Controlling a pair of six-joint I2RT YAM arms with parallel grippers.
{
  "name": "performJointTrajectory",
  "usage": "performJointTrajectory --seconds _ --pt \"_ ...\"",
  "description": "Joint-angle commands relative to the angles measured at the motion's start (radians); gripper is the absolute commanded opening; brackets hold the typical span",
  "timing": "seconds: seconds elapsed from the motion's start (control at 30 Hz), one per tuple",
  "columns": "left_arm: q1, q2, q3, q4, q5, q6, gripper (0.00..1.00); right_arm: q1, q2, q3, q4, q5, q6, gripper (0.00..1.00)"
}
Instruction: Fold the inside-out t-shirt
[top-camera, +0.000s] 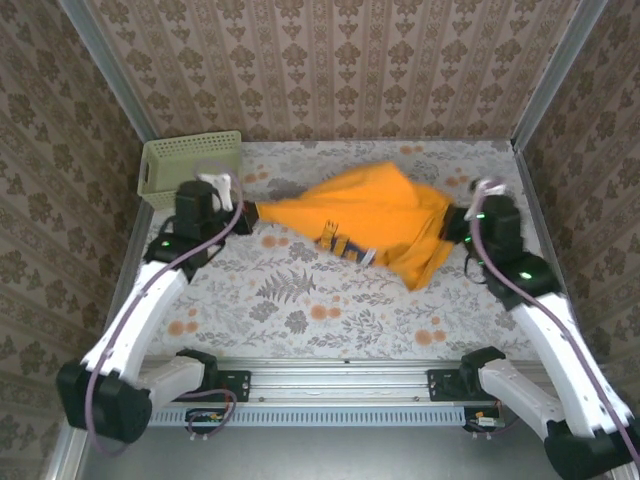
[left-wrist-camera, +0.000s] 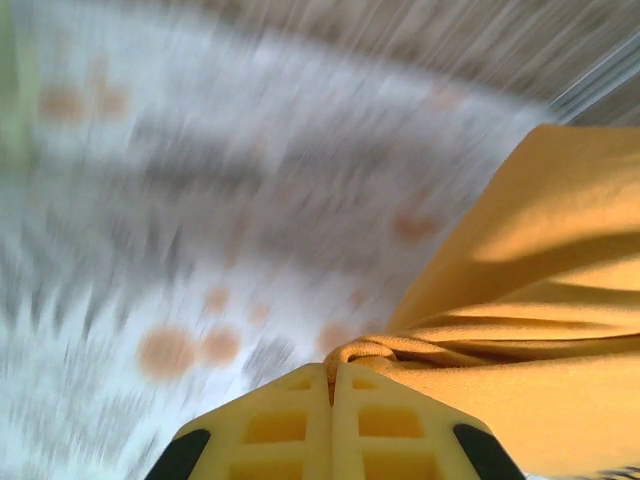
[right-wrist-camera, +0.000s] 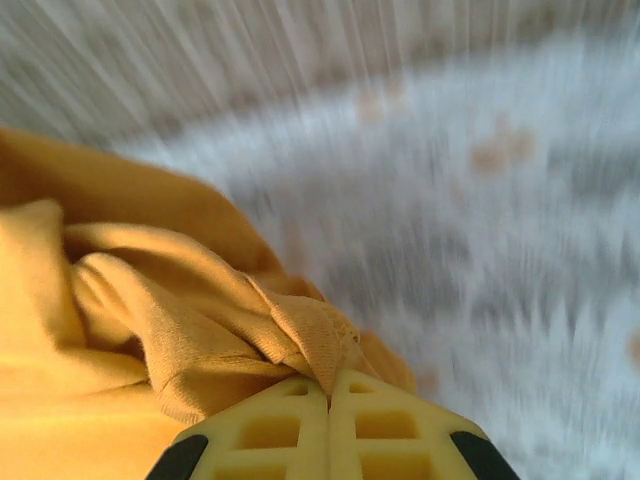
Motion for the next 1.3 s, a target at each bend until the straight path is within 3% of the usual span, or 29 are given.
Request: performJointTrajectory --seconds 0.0,0.07,0.17,0.27,0.33,0.4,0.47,0.6,0.83,1.1,1.27 --pt "0.061 0.067 -0.134 -0.031 -0.010 -0.052 0.00 -0.012 0.071 -0.154 -0.001 -0.008 0.107 0.00" --pt "0.092 0.050 -0.198 -0.011 -0.008 -0.072 0.00 -0.042 0.099 -0.192 -0.005 0.009 0.155 0.00" --pt "0.103 -0.007 -0.227 0.008 0.003 -0.073 0.00 -0.062 0.112 -0.228 0.034 -0.070 0.165 0.01" --pt "0.070 -0.046 -0.221 0.032 0.056 -0.047 0.00 -0.053 0.096 -0.221 0.058 -0.140 0.140 0.22" --pt "0.040 -0.068 -0.215 0.030 0.053 -0.040 0.00 -0.020 0.076 -0.178 0.019 -0.099 0.112 0.40" --pt "0.009 -0.095 -0.219 0.038 0.056 -0.037 0.00 0.061 0.078 -0.097 -0.092 0.066 0.087 0.54" --pt "-0.023 -0.126 -0.225 0.046 0.055 -0.033 0.00 0.156 0.102 -0.022 -0.167 0.200 0.057 0.61" --pt "-0.078 -0.175 -0.240 0.027 -0.010 -0.045 0.00 0.327 0.205 0.054 -0.127 0.150 0.004 0.63" --pt "-0.088 -0.212 -0.313 0.095 0.006 -0.097 0.00 0.594 0.585 0.210 0.009 0.136 -0.048 0.68" --pt "-0.107 -0.289 -0.348 0.131 0.002 -0.120 0.00 0.652 0.864 0.378 0.087 0.082 -0.087 0.68" --pt "-0.110 -0.312 -0.357 0.121 -0.009 -0.118 0.00 0.641 0.931 0.410 0.094 0.088 -0.086 0.65"
